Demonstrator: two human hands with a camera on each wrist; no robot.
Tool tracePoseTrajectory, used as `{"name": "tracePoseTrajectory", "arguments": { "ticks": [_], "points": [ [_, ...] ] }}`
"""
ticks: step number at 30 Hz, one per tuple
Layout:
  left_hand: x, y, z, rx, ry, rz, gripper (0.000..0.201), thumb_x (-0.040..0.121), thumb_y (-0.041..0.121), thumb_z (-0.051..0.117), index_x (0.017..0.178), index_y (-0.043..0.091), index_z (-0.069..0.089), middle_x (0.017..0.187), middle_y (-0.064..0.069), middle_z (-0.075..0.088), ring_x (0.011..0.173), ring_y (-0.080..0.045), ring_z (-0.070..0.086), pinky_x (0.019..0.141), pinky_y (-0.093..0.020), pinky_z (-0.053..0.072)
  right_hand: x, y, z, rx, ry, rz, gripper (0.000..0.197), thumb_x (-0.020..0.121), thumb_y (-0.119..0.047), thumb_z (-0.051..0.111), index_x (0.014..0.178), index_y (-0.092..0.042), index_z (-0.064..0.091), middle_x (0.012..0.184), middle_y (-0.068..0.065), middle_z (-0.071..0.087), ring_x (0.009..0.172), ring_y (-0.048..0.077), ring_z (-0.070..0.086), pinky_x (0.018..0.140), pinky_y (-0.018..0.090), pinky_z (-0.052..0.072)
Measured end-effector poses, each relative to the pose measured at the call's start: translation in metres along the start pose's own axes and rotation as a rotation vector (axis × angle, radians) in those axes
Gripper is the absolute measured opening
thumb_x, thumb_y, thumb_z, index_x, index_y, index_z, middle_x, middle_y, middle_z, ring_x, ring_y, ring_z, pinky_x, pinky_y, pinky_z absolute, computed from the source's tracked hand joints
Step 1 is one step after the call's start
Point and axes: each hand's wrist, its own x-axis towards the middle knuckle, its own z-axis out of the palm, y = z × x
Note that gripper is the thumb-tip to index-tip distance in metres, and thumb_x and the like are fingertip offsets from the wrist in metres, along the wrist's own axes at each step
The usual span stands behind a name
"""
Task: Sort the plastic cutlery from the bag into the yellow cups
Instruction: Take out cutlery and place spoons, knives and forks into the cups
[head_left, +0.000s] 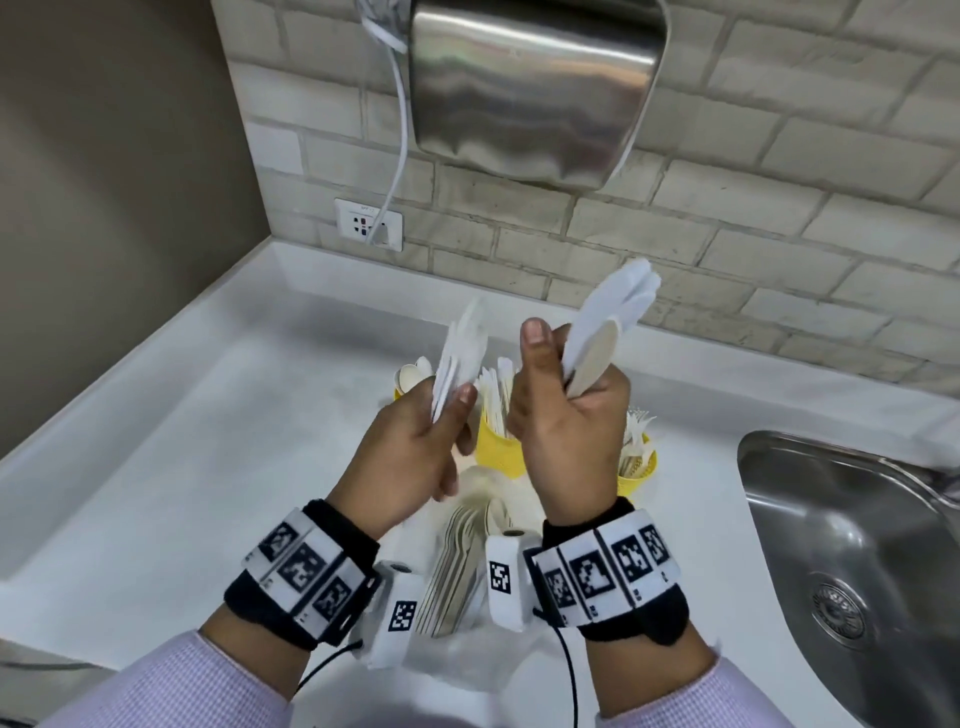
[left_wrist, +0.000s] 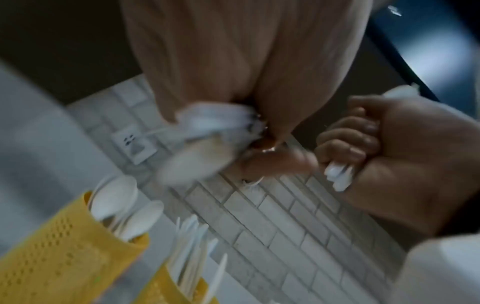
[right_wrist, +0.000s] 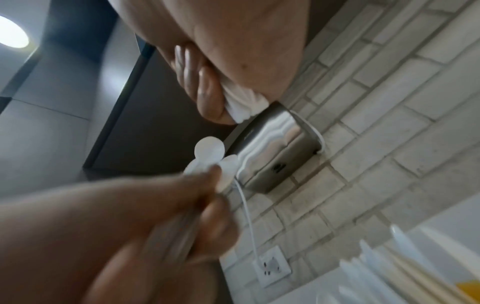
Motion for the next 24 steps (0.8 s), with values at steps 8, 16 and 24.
{"name": "tracePoseTrajectory", "arguments": {
  "ticks": [8, 16, 24],
  "points": [
    [0.002, -0.01, 0.004, 0.725, 0.229, 0.304, 0.027, 0.102, 0.051, 0.047, 0.112, 0.027, 0.045, 0.089, 0.006, 0.063, 0.072, -0.029, 0.062, 0.055, -0.036, 0.045, 0.018, 0.009, -0.018, -0.403, -0.032, -0.006, 0.008, 0.092, -0.024, 0.072, 0.094, -0.023, 0.064, 0.066, -0.017, 0.061, 0.063, 0.006, 0.059, 0.066, 0.024, 0.047],
    [0.003, -0.012, 0.004, 0.702, 0.169, 0.32, 0.047, 0.1, 0.069, 0.029, 0.111, 0.026, 0.042, 0.099, 0.006, 0.065, 0.081, -0.033, 0.064, 0.062, -0.04, 0.049, 0.009, 0.021, -0.016, -0.459, -0.041, -0.022, 0.015, 0.093, -0.026, 0.073, 0.089, -0.039, 0.067, 0.097, -0.003, 0.058, 0.091, 0.001, 0.064, 0.08, 0.007, 0.044],
    [0.005, -0.015, 0.003, 0.73, 0.154, 0.303, 0.042, 0.101, 0.063, 0.027, 0.115, 0.026, 0.041, 0.102, 0.003, 0.067, 0.081, -0.037, 0.062, 0.061, -0.038, 0.044, 0.015, 0.015, -0.016, -0.414, 0.141, 0.004, 0.021, 0.092, -0.024, 0.073, 0.086, -0.042, 0.064, 0.105, -0.006, 0.053, 0.097, 0.008, 0.063, 0.092, 0.018, 0.047]
  ]
}}
